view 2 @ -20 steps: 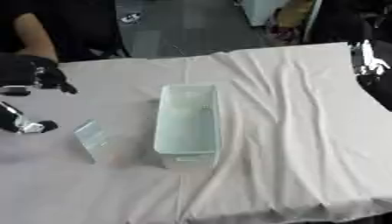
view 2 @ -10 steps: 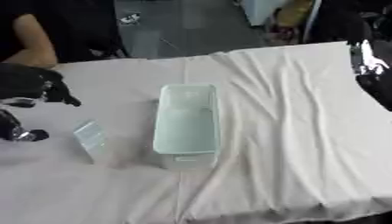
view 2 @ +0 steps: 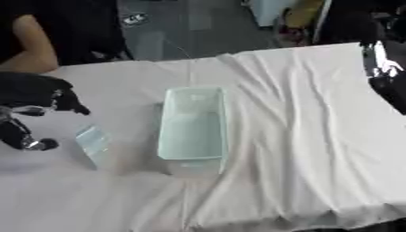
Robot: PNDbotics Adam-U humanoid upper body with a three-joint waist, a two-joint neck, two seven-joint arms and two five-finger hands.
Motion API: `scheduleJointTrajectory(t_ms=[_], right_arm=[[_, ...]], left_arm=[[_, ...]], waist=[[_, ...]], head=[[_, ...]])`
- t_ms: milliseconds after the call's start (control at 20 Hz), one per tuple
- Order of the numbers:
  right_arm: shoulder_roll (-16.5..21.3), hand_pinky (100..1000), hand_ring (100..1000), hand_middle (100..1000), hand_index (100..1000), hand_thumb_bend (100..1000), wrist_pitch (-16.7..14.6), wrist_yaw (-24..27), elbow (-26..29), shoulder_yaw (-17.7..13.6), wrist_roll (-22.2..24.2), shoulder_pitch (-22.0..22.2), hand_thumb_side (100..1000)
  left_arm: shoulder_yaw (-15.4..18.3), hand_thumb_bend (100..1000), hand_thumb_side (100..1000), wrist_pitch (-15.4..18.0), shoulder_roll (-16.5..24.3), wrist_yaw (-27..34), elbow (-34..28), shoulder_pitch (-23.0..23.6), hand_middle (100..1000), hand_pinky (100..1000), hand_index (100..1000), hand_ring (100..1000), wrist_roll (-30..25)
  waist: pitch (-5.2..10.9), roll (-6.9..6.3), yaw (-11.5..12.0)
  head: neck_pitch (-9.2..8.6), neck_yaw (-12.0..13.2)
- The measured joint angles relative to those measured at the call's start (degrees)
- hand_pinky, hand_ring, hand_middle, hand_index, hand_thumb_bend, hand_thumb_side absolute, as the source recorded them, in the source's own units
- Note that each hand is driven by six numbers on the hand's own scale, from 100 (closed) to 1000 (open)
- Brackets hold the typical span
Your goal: Pick up objects on the table and place them in the box.
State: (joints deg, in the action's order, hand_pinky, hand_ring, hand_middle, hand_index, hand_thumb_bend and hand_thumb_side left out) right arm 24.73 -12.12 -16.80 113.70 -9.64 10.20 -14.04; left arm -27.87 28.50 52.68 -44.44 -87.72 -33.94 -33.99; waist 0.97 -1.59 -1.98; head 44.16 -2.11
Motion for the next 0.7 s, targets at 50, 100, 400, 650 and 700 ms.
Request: scheduleJointTrajectory(t_ms=[50,100,400,650,700], right_arm=[[0.00,701,887,981,1000,100,-0.01,0.00,0.00,0.00,0.00,0.00,695],[0.00,701,887,981,1000,100,-0.04,0.01,0.00,0.00,0.04,0.00,696],[0.00,701,888,981,1000,100,-0.20,0.03,0.00,0.01,0.19,-0.01,696],[0.00,701,888,981,1000,100,-0.21,0.06,0.00,0.12,0.20,-0.01,697],[0.00,701,888,981,1000,100,-0.21,0.06,0.00,0.13,0.20,-0.01,697]], left_arm=[[0.00,678,347,0.17,-0.60,-0.50,0.63,-0.17,779,998,962,878,0.17],[0.00,674,345,0.36,-1.11,-0.95,1.21,-0.49,777,997,960,877,0.36],[-0.10,669,342,1.61,-3.32,-3.00,3.89,-1.53,776,997,957,877,1.59],[-0.62,669,343,2.42,-4.52,-4.27,5.04,-2.74,775,999,956,877,2.21],[-0.74,673,346,2.53,-4.55,-4.42,5.18,-2.86,775,999,955,877,2.30]], waist=[[-0.04,0.03,-0.01],[-0.11,0.06,-0.01],[-0.29,0.14,-0.02],[-0.29,0.23,-0.07],[-0.30,0.23,-0.10]], head=[[0.00,0.00],[0.00,0.00],[0.00,0.00],[0.00,0.00],[0.00,0.00]])
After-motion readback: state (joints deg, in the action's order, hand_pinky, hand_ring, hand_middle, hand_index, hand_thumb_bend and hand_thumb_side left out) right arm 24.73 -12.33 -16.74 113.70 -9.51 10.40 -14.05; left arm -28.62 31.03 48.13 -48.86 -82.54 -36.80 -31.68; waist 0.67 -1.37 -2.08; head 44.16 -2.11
